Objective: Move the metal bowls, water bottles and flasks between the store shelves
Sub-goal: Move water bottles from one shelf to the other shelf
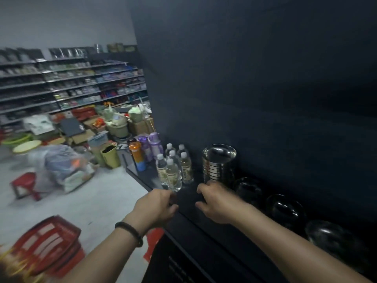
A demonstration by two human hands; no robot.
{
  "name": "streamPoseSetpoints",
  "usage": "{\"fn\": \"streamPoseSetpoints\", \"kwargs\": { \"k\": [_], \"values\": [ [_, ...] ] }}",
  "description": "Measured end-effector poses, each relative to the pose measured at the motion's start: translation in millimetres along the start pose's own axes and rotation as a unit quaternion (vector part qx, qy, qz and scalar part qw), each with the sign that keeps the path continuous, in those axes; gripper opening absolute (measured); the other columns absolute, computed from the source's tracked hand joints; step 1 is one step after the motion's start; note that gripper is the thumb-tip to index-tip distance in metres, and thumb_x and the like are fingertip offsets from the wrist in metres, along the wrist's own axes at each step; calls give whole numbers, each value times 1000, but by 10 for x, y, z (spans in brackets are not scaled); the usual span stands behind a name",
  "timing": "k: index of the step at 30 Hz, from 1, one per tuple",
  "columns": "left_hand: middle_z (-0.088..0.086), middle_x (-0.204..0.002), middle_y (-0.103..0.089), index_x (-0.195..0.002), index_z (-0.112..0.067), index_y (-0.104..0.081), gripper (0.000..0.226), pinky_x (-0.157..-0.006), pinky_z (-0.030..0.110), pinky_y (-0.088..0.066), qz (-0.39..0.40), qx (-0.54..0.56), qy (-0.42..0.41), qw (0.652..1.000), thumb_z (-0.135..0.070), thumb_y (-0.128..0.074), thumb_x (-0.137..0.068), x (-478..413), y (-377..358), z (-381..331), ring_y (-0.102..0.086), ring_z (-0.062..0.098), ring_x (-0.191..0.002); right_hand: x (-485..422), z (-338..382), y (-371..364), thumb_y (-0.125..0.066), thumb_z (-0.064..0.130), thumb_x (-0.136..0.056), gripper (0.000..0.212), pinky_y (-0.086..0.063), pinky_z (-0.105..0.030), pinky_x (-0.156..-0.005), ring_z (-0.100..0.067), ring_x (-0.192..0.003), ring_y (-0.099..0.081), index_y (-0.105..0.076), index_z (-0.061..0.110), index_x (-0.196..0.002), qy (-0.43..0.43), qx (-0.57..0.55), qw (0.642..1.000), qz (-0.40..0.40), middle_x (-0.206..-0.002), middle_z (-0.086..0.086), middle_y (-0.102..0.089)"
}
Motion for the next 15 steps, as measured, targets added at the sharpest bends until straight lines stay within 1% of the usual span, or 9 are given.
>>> {"fn": "streamPoseSetpoints", "kwargs": {
  "k": [3, 4, 6, 7, 8, 9, 11, 13, 15],
  "values": [
    [-10, -116, -74, -110, -38, -69, 26, -86, 39, -62, -1, 22, 6, 1000, -56, -59, -95, -304, 52, 340, -71, 17, -106, -457, 187, -11, -64, 48, -100, 40, -55, -42, -97, -24, -116, -62, -60, 25, -132, 6, -19, 1000, 12, -130, 1, -60],
    [-11, -116, -74, -111, -39, -70, 25, -86, 39, -62, -4, 27, 7, 1000, -56, -58, -96, -425, 64, 463, -71, 17, -106, -629, 245, -29, -64, 47, -100, 35, -55, -42, -95, -24, -115, -63, -61, 27, -129, 6, -26, 1000, 16, -129, 2, -62],
    [-9, -116, -74, -112, -38, -69, 30, -87, 41, -63, -10, 37, 8, 999, -58, -55, -95, -712, 77, 718, -71, 18, -106, -982, 358, -52, -64, 45, -99, 16, -56, -42, -90, -24, -107, -66, -61, 33, -110, 8, -43, 999, 16, -122, 2, -65],
    [-8, -116, -74, -113, -36, -69, 33, -86, 42, -63, -10, 43, 10, 999, -59, -53, -94, -875, 72, 859, -72, 20, -106, -1179, 406, -67, -63, 42, -100, 9, -57, -42, -86, -23, -101, -66, -57, 35, -101, 5, -50, 999, 15, -117, 1, -67],
    [-7, -116, -74, -114, -35, -69, 36, -86, 43, -63, -11, 50, 11, 999, -59, -52, -93, -1038, 71, 995, -72, 21, -106, -1378, 449, -80, -61, 40, -100, 10, -56, -41, -83, -23, -96, -66, -54, 34, -96, -7, -54, 998, 14, -114, 0, -68],
    [-6, -116, -74, -115, -35, -68, 37, -85, 44, -63, -16, 57, 6, 998, -58, -51, -91, -1214, 83, 1129, -72, 23, -105, -1603, 472, -102, -58, 38, -102, 10, -57, -40, -82, -23, -94, -66, -56, 30, -97, -21, -53, 998, 10, -112, -2, -69],
    [-4, -117, -72, -113, -36, -65, 35, -84, 45, -63, -22, 74, -10, 997, -56, -51, -89, -1572, 104, 1390, -72, 26, -105, -2083, 505, -135, -55, 38, -103, 18, -59, -43, -83, -25, -95, -69, -62, 23, -109, -52, -62, 997, -8, -109, -4, -70],
    [-3, -117, -70, -110, -34, -61, 27, -82, 44, -62, -24, 94, -22, 995, -52, -54, -91, -1887, 136, 1626, -71, 29, -106, -2609, 492, -177, -56, 39, -101, 18, -60, -44, -82, -21, -92, -69, -63, 24, -107, -81, -82, 993, -28, -107, -1, -70],
    [-4, -120, -68, -111, -33, -59, 24, -81, 42, -59, -29, 110, -40, 993, -50, -57, -93, -2196, 140, 1817, -70, 29, -109, -3122, 418, -209, -57, 39, -100, 17, -58, -37, -75, -17, -90, -67, -63, 24, -106, -120, -91, 988, -39, -109, 1, -67]
  ]
}}
Point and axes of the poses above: each hand's wrist, its own x-axis away from the middle knuckle, its own y-axis out of the back of the hand, z = x × y, the point moved 6 cm from there along -x, towards the middle knuckle
